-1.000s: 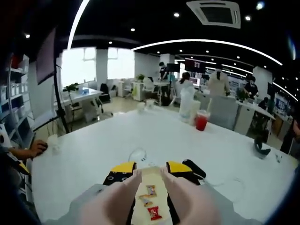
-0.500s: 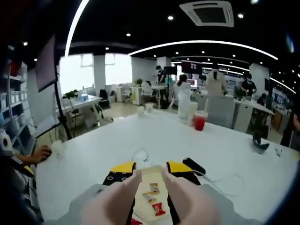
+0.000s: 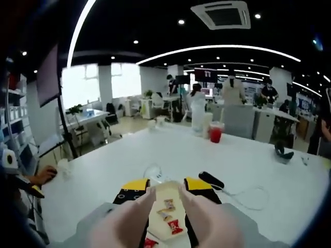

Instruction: Place the target food into the container with the food tongs after gripping and lifting it, then release it inside without dropping or visibly crushing the food.

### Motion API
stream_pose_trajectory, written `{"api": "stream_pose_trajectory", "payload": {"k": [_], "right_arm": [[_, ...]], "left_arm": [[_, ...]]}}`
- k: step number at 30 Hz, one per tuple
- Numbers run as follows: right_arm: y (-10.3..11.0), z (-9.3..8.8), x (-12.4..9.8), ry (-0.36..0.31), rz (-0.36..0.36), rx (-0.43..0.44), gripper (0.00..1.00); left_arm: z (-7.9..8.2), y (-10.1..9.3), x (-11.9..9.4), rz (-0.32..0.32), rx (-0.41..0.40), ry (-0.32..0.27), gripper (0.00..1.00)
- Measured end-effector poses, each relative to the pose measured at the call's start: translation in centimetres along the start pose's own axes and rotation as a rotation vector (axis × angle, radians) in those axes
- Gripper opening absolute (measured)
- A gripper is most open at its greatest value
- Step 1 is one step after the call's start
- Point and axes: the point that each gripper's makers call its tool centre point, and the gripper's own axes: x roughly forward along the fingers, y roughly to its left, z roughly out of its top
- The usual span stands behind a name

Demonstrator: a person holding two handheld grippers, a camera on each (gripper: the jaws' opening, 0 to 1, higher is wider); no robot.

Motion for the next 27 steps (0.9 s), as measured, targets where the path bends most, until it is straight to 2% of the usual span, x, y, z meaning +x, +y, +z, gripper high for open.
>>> {"api": "stream_pose_trajectory", "payload": {"k": [5,10,14,15,16,22,27], "right_arm": [[-0.3,-0.5,-0.4,-0.001,-0.010,-0.017,0.25],[-0.8,-0.6,-0.6,0.001,-0.012,-0.006,0.24],[-0.1,-0.6,-1.0,-0.005,-0.001,-0.012,0.24],[0.2,-0.6,-1.2,-0.002,0.009,-0.008,0.24],[0.3,-0.6,-1.2,-0.005,0.011,-0.012,0.24],[1.5,-1.1,-2.2,-0.001,0.033,-0.049,0.25],[1.8,-1.5,-2.8,-0.001,0.034,-0.033,0.24]], "left_arm": [[1.0,-0.2,0.3,-0.011,0.018,-0.006,0.98],[1.3,0.0,0.6,-0.015,0.024,-0.010,0.98],[1.4,-0.1,0.8,-0.011,0.035,-0.004,0.98],[1.3,-0.3,0.9,-0.011,0.080,0.012,0.98],[1.4,-0.6,1.1,-0.015,0.091,0.012,0.98],[1.7,-1.4,1.9,-0.027,0.087,0.002,0.98],[1.6,-1.7,1.8,-0.030,0.096,-0.001,0.98]]}}
